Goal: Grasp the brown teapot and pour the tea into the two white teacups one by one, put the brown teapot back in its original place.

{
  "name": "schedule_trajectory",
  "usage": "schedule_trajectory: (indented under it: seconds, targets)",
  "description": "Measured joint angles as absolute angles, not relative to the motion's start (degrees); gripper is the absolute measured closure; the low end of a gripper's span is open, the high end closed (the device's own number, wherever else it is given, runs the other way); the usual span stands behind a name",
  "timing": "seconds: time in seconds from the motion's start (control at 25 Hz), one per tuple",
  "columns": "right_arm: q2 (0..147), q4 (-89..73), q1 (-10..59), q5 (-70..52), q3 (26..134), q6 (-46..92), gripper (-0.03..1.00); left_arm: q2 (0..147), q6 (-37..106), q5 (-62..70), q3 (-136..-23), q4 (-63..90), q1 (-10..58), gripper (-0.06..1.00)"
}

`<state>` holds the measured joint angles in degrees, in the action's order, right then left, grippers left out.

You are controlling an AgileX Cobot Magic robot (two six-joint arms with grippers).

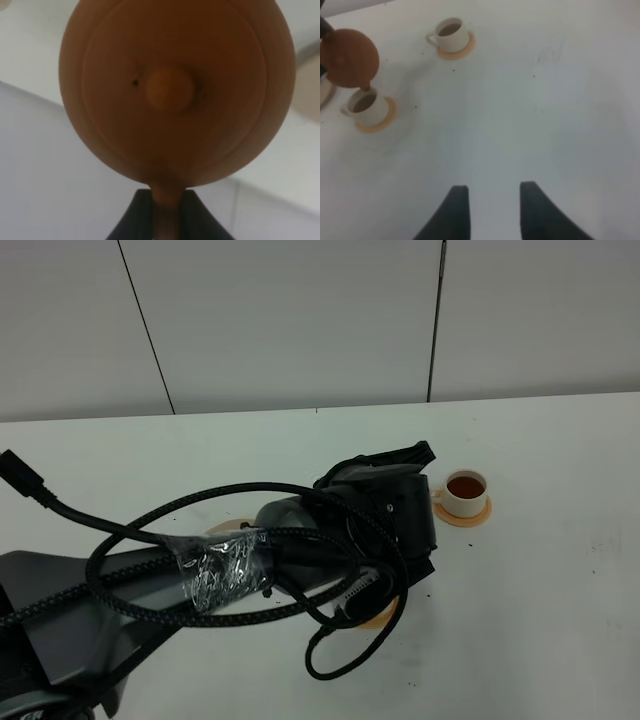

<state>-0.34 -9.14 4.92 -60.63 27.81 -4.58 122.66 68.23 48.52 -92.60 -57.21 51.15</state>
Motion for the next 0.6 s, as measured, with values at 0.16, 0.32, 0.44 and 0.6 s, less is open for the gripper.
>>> schedule_trajectory:
  seconds: [0.16, 0.32, 0.44, 0.6]
  targets:
    - [-0.3, -9.1, 4.9, -60.6, 27.8, -4.6, 0.73, 122.0, 67.2, 48.3, -92.7, -52.6, 49.4, 0.77]
    - [-0.3, -9.1, 4.9, -60.6, 27.8, -4.6, 0.73, 120.7, 67.1, 48.1, -92.8, -48.7, 47.3, 0.77]
    - [-0.3, -9.1, 4.9, -60.6, 27.8, -4.6, 0.73, 119.7, 67.0, 47.8, -92.8, -46.3, 45.7, 0.77]
    - [-0.3, -9.1, 4.9, -60.6, 27.8, -4.6, 0.73, 118.3, 67.0, 46.7, -92.9, -40.8, 43.1, 0.77]
